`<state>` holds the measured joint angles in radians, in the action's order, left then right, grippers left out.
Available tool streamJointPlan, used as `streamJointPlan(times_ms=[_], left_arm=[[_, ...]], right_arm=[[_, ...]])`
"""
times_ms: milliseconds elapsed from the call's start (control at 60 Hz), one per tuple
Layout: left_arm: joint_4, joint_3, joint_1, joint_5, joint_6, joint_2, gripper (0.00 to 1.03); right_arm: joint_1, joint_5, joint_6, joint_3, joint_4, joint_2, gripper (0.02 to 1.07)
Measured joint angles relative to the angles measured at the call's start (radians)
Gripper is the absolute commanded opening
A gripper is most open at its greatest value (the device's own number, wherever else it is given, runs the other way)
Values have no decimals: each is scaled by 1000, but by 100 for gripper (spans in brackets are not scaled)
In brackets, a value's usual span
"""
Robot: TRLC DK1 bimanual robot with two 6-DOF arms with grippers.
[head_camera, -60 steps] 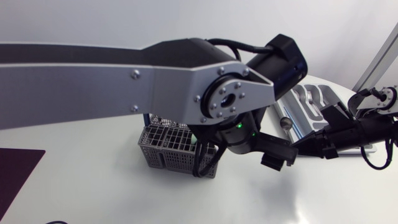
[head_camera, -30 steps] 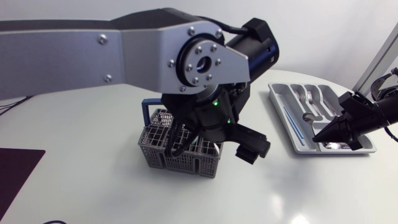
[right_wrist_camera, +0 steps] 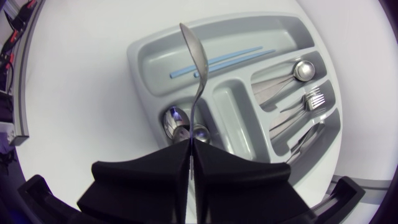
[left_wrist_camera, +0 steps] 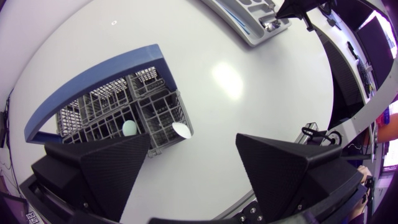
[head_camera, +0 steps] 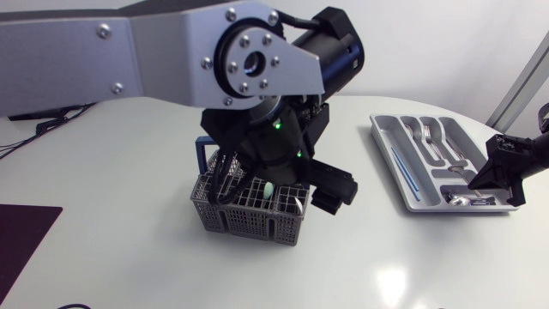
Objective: Unload the cutlery basket into the drawer organizer.
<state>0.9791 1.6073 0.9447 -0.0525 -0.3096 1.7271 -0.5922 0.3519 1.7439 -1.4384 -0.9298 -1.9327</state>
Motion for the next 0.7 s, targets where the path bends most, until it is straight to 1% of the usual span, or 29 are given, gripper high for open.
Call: streamJointPlan(times_ms=[33, 117, 217, 400, 533, 617, 700], left_arm=[[0, -2, -5, 0, 0, -4, 97], [0, -7, -14, 0, -1, -10, 98], [0, -16, -28, 0, -8, -17, 98], [0, -41, -58, 0, -33, -21, 98], [0, -55, -67, 0, -66, -21, 98], [0, -63, -74, 0, -101, -25, 98], [0, -71, -81, 0, -133, -33, 98]], right_arm=[[-1, -28, 25, 0, 33, -13, 7], [-5, -53, 64, 0, 83, -29, 7], [-13, -114, 91, 0, 146, -50, 7], [-31, -193, 128, -3, 193, -92, 8], [-32, -233, 138, -3, 225, -105, 17], [-33, -242, 139, -3, 234, -105, 26], [-38, -245, 142, 1, 270, -105, 34]])
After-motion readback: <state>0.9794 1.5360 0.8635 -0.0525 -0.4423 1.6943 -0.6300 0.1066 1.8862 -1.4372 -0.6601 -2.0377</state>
